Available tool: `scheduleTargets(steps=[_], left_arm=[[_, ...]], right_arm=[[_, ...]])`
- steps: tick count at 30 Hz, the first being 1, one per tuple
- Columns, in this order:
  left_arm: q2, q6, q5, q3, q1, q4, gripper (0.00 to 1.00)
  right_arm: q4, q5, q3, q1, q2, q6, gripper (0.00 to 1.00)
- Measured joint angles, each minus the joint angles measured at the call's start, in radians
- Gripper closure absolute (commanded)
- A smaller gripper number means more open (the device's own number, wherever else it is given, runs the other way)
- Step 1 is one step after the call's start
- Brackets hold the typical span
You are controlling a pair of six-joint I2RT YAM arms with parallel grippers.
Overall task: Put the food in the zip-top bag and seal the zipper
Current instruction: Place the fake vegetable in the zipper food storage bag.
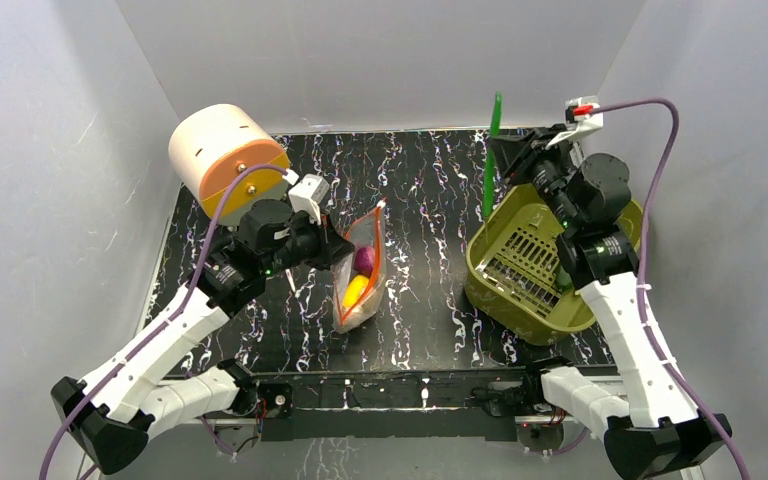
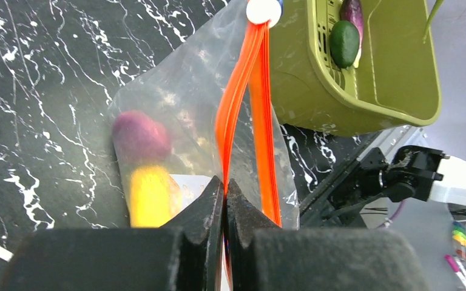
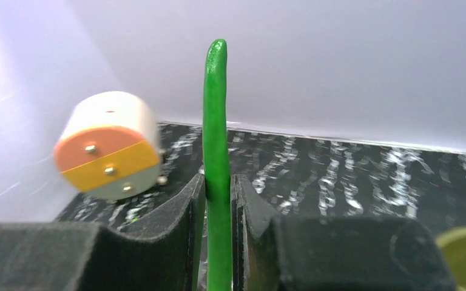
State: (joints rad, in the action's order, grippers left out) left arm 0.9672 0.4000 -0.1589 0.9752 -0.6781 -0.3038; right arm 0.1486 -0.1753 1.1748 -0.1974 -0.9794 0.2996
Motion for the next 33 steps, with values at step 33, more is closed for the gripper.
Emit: scheduleTargets(steps=[33], left_arm=[[0.093, 0.167, -0.259, 0.079, 0.0, 0.013, 1.0]], right_arm=[[-0.911, -0.365, -0.222, -0.617, -0.165, -0.18, 0.81]])
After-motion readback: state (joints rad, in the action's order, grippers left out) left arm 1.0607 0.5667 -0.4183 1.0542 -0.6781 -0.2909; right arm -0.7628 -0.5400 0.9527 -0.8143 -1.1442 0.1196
